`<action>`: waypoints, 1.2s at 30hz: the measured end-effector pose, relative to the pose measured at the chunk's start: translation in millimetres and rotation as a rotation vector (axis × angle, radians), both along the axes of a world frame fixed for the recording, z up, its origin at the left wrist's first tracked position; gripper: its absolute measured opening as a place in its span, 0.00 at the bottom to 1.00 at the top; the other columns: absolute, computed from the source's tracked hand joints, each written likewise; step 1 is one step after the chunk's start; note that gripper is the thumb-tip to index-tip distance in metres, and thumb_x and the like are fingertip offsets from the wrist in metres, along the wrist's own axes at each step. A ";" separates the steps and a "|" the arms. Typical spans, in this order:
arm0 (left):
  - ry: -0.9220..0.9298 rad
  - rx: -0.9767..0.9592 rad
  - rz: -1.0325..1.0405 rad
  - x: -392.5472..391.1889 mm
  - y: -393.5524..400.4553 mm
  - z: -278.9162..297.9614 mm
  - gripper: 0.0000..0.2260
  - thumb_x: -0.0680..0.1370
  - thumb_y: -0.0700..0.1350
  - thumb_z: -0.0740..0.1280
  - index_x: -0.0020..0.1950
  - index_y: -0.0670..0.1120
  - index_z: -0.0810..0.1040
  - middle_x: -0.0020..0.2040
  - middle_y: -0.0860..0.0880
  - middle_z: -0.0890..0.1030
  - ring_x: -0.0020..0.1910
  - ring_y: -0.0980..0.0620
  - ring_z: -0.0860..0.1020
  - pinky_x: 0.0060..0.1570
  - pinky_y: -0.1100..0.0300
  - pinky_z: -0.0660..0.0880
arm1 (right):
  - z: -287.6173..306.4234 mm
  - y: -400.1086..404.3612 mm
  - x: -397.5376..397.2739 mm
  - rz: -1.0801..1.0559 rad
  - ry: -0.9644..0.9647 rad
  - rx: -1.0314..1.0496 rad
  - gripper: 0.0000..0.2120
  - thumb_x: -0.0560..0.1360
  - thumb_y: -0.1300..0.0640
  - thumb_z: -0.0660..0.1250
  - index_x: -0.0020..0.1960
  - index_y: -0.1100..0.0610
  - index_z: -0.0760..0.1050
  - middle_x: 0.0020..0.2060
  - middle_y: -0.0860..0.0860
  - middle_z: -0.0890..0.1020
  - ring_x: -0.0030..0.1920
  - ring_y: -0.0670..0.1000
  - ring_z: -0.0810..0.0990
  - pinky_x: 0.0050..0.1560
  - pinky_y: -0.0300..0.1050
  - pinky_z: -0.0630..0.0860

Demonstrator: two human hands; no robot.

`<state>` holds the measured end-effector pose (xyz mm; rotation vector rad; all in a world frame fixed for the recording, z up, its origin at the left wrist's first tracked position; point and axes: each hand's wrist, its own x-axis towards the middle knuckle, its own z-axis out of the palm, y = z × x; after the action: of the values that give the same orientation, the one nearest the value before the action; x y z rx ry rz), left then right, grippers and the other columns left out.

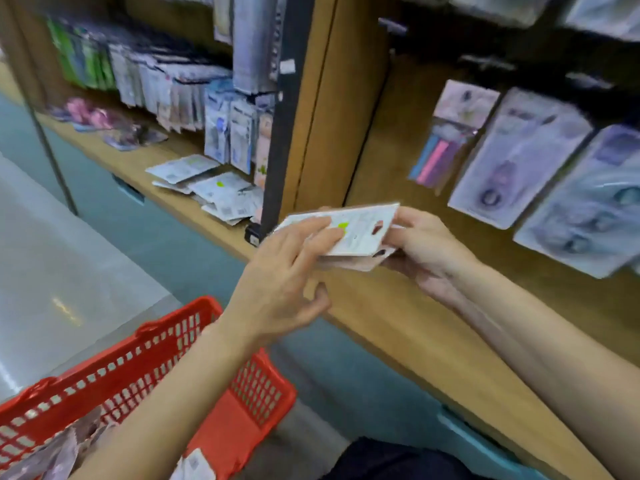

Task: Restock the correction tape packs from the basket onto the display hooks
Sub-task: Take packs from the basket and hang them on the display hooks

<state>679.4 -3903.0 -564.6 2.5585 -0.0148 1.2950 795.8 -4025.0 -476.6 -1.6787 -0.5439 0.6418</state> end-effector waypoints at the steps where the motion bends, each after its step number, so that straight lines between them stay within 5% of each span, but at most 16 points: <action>1: -0.062 0.046 0.007 7.7 -8.7 19.0 0.26 0.66 0.39 0.66 0.64 0.44 0.66 0.59 0.40 0.77 0.57 0.44 0.74 0.56 0.54 0.71 | 19.6 -15.8 0.5 -0.015 -0.038 0.018 0.17 0.69 0.69 0.68 0.57 0.63 0.75 0.41 0.57 0.80 0.30 0.45 0.79 0.30 0.36 0.76; 7: -0.293 0.317 -0.032 29.7 -76.9 108.3 0.17 0.73 0.45 0.66 0.60 0.44 0.68 0.53 0.42 0.81 0.50 0.46 0.76 0.48 0.55 0.72 | 107.1 -128.5 -8.5 -0.116 -0.192 0.078 0.09 0.71 0.66 0.69 0.49 0.59 0.75 0.36 0.55 0.81 0.30 0.45 0.81 0.29 0.38 0.78; 12: -0.333 0.421 -0.054 34.5 -116.7 163.2 0.18 0.69 0.46 0.67 0.57 0.44 0.70 0.48 0.44 0.82 0.47 0.47 0.77 0.46 0.57 0.71 | 164.6 -229.6 -10.2 -0.241 -0.306 0.120 0.07 0.71 0.65 0.70 0.48 0.57 0.76 0.44 0.57 0.82 0.34 0.49 0.82 0.34 0.40 0.81; 17: -0.109 -0.324 -0.181 55.0 -169.0 218.4 0.22 0.68 0.45 0.74 0.56 0.49 0.67 0.43 0.56 0.78 0.42 0.50 0.79 0.37 0.58 0.73 | 207.4 -331.0 -7.0 -0.294 -0.611 -0.044 0.23 0.71 0.67 0.70 0.58 0.47 0.68 0.39 0.55 0.76 0.30 0.47 0.75 0.33 0.40 0.74; 21: -0.022 -0.525 -0.493 98.1 -230.7 257.2 0.24 0.71 0.44 0.73 0.60 0.50 0.64 0.56 0.51 0.76 0.56 0.50 0.77 0.54 0.53 0.75 | 217.4 -381.0 0.0 -0.511 -0.831 0.005 0.24 0.71 0.67 0.70 0.55 0.44 0.66 0.32 0.53 0.77 0.31 0.49 0.74 0.32 0.41 0.69; 24: 0.025 -0.618 -0.630 123.8 -272.6 270.4 0.23 0.72 0.42 0.72 0.61 0.50 0.63 0.57 0.50 0.75 0.56 0.51 0.76 0.56 0.54 0.74 | 215.9 -416.1 9.4 -0.720 -0.934 0.103 0.21 0.71 0.66 0.70 0.51 0.44 0.67 0.33 0.63 0.77 0.32 0.53 0.75 0.33 0.44 0.70; 28: 0.067 -0.680 -0.733 145.0 -312.9 277.3 0.25 0.73 0.42 0.71 0.66 0.47 0.63 0.56 0.52 0.74 0.52 0.55 0.75 0.44 0.68 0.72 | 208.5 -457.8 29.8 -0.946 -0.730 0.414 0.13 0.73 0.66 0.69 0.50 0.51 0.70 0.38 0.58 0.77 0.32 0.50 0.78 0.35 0.44 0.75; 32: 0.101 -0.649 -0.769 162.3 -345.8 283.1 0.24 0.74 0.43 0.71 0.65 0.49 0.63 0.52 0.57 0.73 0.53 0.56 0.75 0.41 0.70 0.71 | 201.3 -481.4 51.1 -1.113 -0.506 0.555 0.17 0.73 0.64 0.69 0.58 0.56 0.66 0.48 0.52 0.75 0.37 0.50 0.78 0.32 0.44 0.77; 36: 0.133 -0.642 -0.773 179.3 -370.3 291.8 0.29 0.73 0.44 0.70 0.70 0.47 0.61 0.58 0.55 0.72 0.54 0.58 0.74 0.46 0.67 0.73 | 197.6 -493.9 69.7 -1.161 -0.421 0.535 0.10 0.73 0.63 0.70 0.49 0.56 0.70 0.51 0.58 0.77 0.36 0.54 0.78 0.29 0.44 0.75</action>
<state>858.8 -4273.2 -272.8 1.7871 -0.4374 0.6751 865.5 -4518.9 -279.0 -1.3084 0.0470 -0.6578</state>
